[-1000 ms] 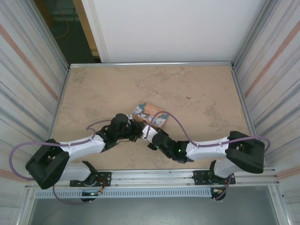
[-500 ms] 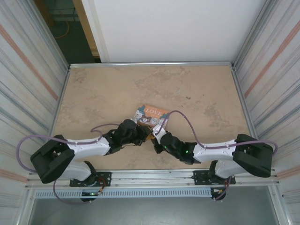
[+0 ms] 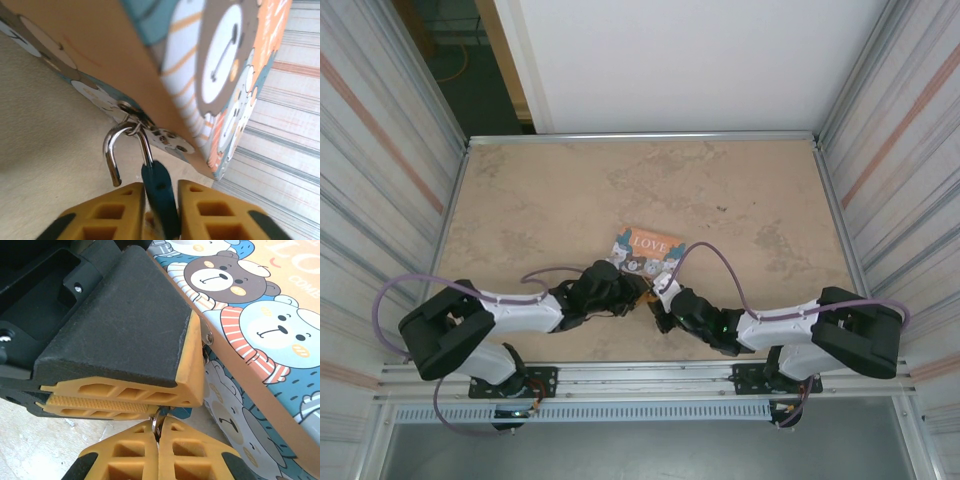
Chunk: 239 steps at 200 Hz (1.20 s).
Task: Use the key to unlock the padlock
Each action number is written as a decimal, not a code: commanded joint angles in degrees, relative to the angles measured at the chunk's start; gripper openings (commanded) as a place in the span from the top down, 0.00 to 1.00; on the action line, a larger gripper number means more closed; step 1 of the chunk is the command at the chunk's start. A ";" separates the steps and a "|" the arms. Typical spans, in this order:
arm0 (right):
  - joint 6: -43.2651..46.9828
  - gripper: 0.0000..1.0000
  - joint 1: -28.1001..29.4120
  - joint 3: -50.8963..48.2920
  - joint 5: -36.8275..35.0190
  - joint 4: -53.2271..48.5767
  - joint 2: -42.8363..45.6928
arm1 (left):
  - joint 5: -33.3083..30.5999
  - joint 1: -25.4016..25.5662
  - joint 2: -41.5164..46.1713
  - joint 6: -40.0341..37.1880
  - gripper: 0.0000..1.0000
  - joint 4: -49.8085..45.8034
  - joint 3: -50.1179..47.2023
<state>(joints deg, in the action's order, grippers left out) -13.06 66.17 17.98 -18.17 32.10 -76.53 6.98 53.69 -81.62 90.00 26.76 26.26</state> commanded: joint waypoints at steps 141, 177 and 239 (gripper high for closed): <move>-18.74 1.00 -8.35 -2.72 10.53 -14.61 16.58 | -14.04 -6.14 28.72 -30.13 0.45 -39.48 10.65; -25.35 1.00 -12.90 -1.98 17.09 -21.40 23.15 | -16.84 -6.14 31.79 -34.89 0.44 -42.12 12.74; -34.06 1.00 -16.07 -2.40 20.86 -23.11 21.93 | -18.85 -6.14 32.65 -36.47 0.43 -42.84 13.47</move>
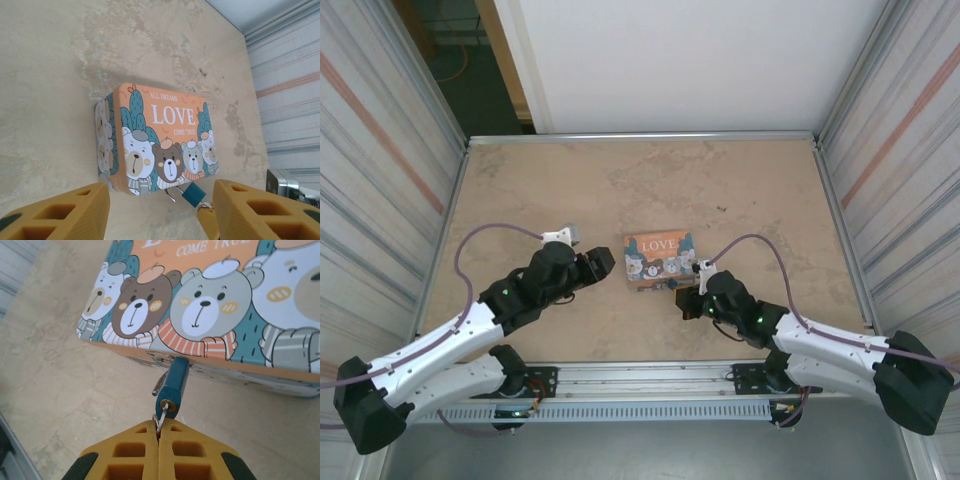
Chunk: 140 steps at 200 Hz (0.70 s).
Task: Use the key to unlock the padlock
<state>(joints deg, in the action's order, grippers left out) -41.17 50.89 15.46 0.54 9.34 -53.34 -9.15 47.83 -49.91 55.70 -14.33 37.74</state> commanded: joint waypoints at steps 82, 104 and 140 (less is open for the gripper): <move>-12.36 1.00 -4.05 -0.74 1.09 2.61 -9.19 | -3.24 -0.72 1.31 -2.02 0.41 -2.64 1.72; -12.19 1.00 -4.80 -1.00 1.13 2.30 -10.21 | -3.25 -0.88 1.22 -2.03 0.41 -2.72 1.64; -10.83 0.92 -5.87 -0.99 1.47 2.27 -12.04 | -2.97 -1.16 1.00 -2.09 0.40 -2.70 1.55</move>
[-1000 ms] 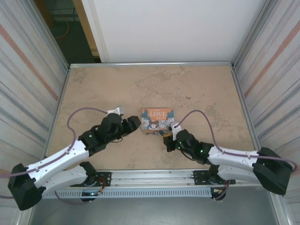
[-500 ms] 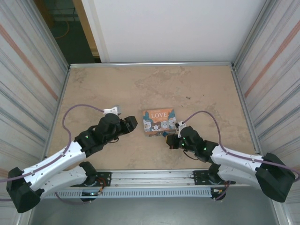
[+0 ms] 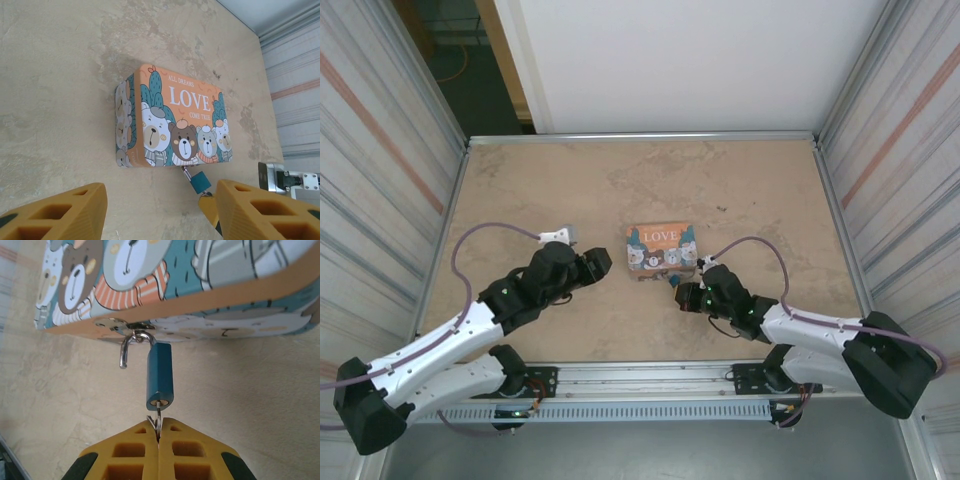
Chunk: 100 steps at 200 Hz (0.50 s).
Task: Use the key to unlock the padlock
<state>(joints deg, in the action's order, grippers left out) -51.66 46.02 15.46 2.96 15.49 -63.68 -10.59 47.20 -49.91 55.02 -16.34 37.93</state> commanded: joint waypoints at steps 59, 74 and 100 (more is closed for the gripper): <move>2.31 0.73 -1.11 1.01 -0.73 -6.85 -1.39 | 0.44 -2.12 -0.13 -2.35 0.38 -1.15 1.35; 3.71 0.68 -1.11 2.08 -0.94 -9.06 -0.87 | 2.38 -3.26 -0.88 -2.76 0.37 -1.06 1.43; 5.88 0.60 -1.26 3.46 -2.15 -12.42 1.52 | 6.37 -5.41 -2.75 -4.06 0.33 -0.74 1.77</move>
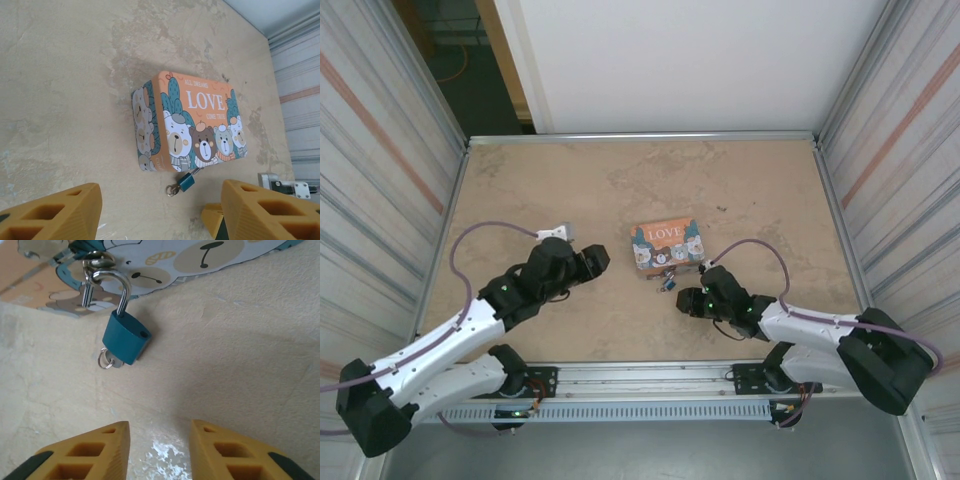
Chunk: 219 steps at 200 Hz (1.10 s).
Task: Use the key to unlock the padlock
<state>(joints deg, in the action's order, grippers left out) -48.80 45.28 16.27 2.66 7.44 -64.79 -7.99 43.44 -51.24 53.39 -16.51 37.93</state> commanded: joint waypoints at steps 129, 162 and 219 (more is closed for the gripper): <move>6.63 0.01 -6.55 4.00 0.54 -4.46 11.67 | 21.29 -8.93 -17.20 -5.74 0.23 7.90 5.30; 6.63 0.01 -10.02 3.04 3.32 -2.95 12.67 | 26.93 -9.34 -24.62 -6.66 0.24 10.69 8.08; 0.47 0.01 -12.15 2.45 2.48 -6.36 15.20 | 30.78 -9.50 -35.73 -5.70 0.27 13.82 13.30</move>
<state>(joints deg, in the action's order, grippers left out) -44.23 34.33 18.92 5.45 3.64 -51.18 20.18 34.33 -84.40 47.64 -5.39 48.99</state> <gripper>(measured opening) 0.990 0.741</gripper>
